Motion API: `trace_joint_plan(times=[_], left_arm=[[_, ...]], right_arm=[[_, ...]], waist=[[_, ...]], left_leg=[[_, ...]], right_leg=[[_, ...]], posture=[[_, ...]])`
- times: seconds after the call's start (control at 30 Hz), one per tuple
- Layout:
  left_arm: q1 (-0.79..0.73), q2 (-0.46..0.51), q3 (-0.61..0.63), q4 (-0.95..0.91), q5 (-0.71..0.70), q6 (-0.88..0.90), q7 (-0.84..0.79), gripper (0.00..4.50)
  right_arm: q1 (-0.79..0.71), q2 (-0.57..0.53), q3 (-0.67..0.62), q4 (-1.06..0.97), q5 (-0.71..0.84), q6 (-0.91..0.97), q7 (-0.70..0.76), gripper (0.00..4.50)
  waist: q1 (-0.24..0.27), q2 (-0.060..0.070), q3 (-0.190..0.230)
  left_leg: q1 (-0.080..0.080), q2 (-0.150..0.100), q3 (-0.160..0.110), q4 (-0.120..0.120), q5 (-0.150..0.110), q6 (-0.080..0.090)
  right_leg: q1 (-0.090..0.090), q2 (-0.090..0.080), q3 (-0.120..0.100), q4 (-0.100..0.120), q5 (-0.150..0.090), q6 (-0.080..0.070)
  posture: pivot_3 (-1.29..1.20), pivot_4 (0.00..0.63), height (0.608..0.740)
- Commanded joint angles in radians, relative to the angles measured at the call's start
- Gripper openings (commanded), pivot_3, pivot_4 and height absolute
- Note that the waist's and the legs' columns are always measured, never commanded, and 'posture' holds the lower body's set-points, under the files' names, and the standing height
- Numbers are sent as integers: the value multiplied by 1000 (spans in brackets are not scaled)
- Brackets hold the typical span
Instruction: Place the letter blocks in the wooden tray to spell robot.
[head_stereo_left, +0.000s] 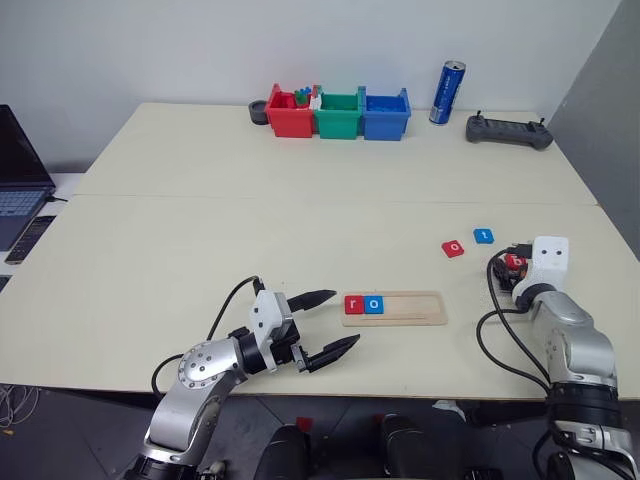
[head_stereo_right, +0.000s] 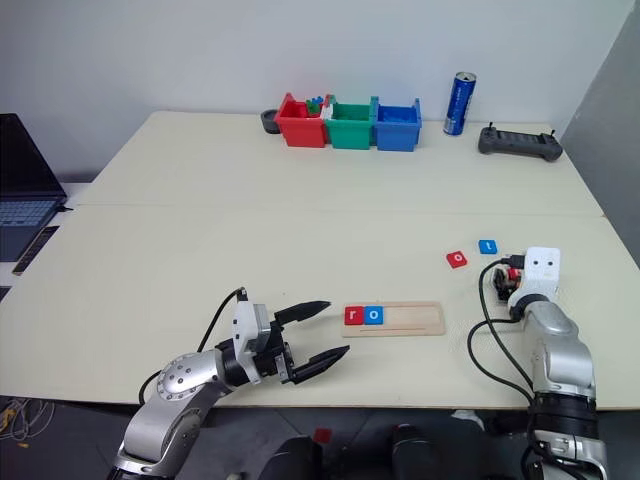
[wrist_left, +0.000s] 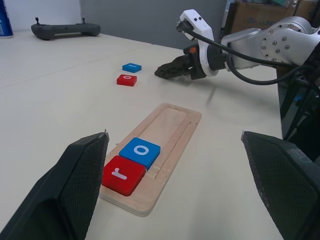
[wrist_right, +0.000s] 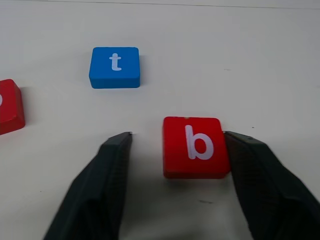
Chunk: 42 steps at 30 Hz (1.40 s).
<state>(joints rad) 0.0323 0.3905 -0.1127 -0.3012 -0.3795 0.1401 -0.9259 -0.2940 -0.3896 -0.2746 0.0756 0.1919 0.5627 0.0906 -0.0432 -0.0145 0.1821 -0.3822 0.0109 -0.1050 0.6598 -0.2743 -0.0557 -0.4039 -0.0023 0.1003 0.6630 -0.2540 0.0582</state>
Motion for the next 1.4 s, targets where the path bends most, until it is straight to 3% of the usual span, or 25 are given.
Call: trace_joint_plan(times=[0.03, 0.07, 0.27, 0.53, 0.77, 1.03, 1.07, 1.23, 1.3, 1.4], left_arm=[[7, 5, -4, -22, -10, -17, 2, 4500], [8, 6, -5, -23, -10, -17, 3, 4500], [1, 7, -5, -22, -10, -13, 5, 4500], [12, 19, 2, -2, -12, -33, -11, 4500], [5, 17, -16, -1, -13, -34, -12, 4500], [-17, 26, -12, -16, -16, -5, 4, 4500], [-16, 26, -13, -21, -17, -1, 6, 4500], [-19, 29, -5, -12, -19, -1, 0, 4500], [-27, 28, -6, 3, -16, -9, -5, 4500], [-31, 26, -11, 13, -13, -17, -11, 4500]], right_arm=[[13, -7, -26, -5, -2, 21, -10, 1696], [18, -9, -25, -21, -1, 31, -9, 1479], [89, -33, -30, -253, 20, 191, -1, 1460], [288, 51, -62, -740, 163, 617, -9, 1460], [345, 71, 17, -779, 166, 666, 17, 1460], [302, 72, -20, -788, 172, 691, 30, 4207], [282, 59, -30, -791, 173, 700, 35, 4460], [139, -133, -65, -702, 230, 725, 185, 4460], [146, -328, 14, -601, 194, 527, 383, 4460], [187, -478, 75, -480, 164, 231, 621, 4460]], waist=[[1, 0, 0], [1, 0, 0], [3, 0, 0], [1, 1, 0], [-1, 2, -1], [-8, 1, -1], [-9, 1, -1], [-11, 3, 1], [-9, 3, 2], [-6, 3, 2]], left_leg=[[0, 0, 0, 0, 0, 0], [0, 0, 0, 0, 0, 0], [0, 0, -1, -1, 0, 0], [0, 1, -1, -2, 0, 0], [0, 2, -1, -2, 0, 0], [0, 2, -1, -2, 0, 0], [0, 2, -1, -2, 0, 0], [0, 1, 0, -2, 0, 0], [0, 1, -1, -3, 0, 0], [0, 0, -1, -5, 0, 0]], right_leg=[[0, 0, 0, 0, 0, 0], [0, 0, 0, 0, 0, 0], [0, 0, 0, 0, 0, 0], [-1, 1, -1, 0, -5, 3], [-1, 1, -1, 0, -5, 3], [-1, 1, -1, -1, -5, 3], [-1, 1, -1, -1, -5, 3], [-1, 1, 0, -1, -5, 3], [-1, 1, -1, -1, -5, 3], [-1, 0, -1, -4, -6, 5]], posture=[[0, 150, 740], [0, 150, 740], [0, 150, 740], [0, 150, 740], [0, 150, 740], [0, 150, 740], [0, 150, 740], [0, 150, 740], [0, 150, 740], [0, 150, 740]])
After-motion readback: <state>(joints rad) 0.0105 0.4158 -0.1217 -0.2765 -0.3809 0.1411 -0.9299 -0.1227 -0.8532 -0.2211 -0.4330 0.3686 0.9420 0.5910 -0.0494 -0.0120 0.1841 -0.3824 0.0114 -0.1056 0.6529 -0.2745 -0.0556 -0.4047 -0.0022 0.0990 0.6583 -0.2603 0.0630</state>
